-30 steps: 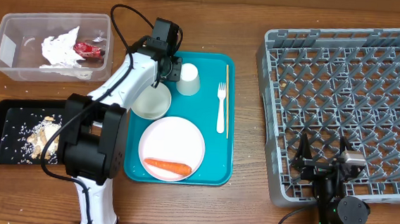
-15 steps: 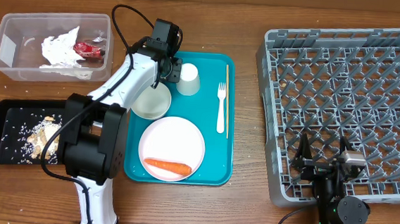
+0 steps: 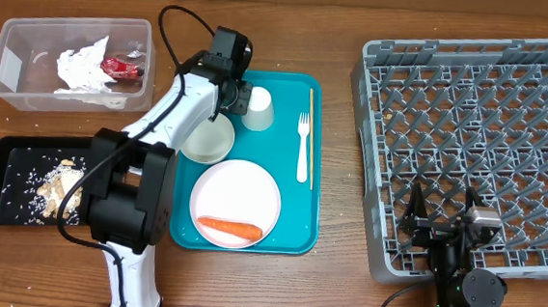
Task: Sort waste into correct bins and load items into the dishwasher rack
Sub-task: 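Lift the rice bowl with the left gripper over the black tray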
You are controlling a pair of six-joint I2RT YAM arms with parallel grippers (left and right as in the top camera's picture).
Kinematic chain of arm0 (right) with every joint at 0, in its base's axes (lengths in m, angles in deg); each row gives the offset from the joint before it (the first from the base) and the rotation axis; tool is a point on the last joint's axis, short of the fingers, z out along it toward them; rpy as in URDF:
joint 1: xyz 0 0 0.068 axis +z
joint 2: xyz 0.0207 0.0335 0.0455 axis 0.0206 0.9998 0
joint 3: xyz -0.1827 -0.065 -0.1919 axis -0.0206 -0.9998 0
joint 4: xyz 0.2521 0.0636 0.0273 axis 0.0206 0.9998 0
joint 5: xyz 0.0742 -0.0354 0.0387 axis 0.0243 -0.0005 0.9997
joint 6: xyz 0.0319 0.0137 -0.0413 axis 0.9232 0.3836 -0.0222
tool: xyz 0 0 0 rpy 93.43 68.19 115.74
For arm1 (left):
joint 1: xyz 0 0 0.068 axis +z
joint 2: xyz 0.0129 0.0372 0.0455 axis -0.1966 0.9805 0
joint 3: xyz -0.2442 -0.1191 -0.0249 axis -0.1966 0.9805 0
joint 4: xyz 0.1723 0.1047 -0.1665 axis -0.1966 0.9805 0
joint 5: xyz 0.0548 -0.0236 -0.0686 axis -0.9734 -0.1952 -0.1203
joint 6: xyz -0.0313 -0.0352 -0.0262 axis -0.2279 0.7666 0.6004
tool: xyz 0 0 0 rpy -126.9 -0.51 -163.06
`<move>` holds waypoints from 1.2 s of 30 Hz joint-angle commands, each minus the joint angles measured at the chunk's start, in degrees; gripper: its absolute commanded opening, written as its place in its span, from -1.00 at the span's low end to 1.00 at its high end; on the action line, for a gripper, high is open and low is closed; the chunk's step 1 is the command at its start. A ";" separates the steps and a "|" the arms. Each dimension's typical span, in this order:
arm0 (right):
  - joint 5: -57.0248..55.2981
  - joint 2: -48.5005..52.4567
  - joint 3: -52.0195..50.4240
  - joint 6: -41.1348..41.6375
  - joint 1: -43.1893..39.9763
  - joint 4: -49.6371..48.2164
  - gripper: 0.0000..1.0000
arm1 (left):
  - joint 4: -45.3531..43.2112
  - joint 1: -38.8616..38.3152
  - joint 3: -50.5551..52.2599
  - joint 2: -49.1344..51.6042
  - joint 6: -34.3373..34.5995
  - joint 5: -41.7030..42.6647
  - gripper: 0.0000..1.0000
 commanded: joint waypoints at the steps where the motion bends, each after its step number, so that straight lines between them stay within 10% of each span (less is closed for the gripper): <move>1: 0.09 -0.57 -0.61 0.00 -0.37 -0.35 1.00 | -0.28 -0.02 1.05 1.22 -0.96 -0.11 -0.49; 14: 0.07 -0.57 -0.61 -0.02 -0.37 -0.35 1.00 | -0.52 -0.04 1.81 1.22 -1.97 -0.13 -0.45; 21: 0.09 -0.57 -0.61 -0.02 -0.37 -0.35 1.00 | -2.12 -0.07 1.75 1.22 -1.95 -0.13 -0.92; 36: 0.07 -0.57 -0.61 -0.02 -0.37 -0.35 1.00 | 0.92 -0.98 -6.93 -0.76 0.96 -0.09 -0.92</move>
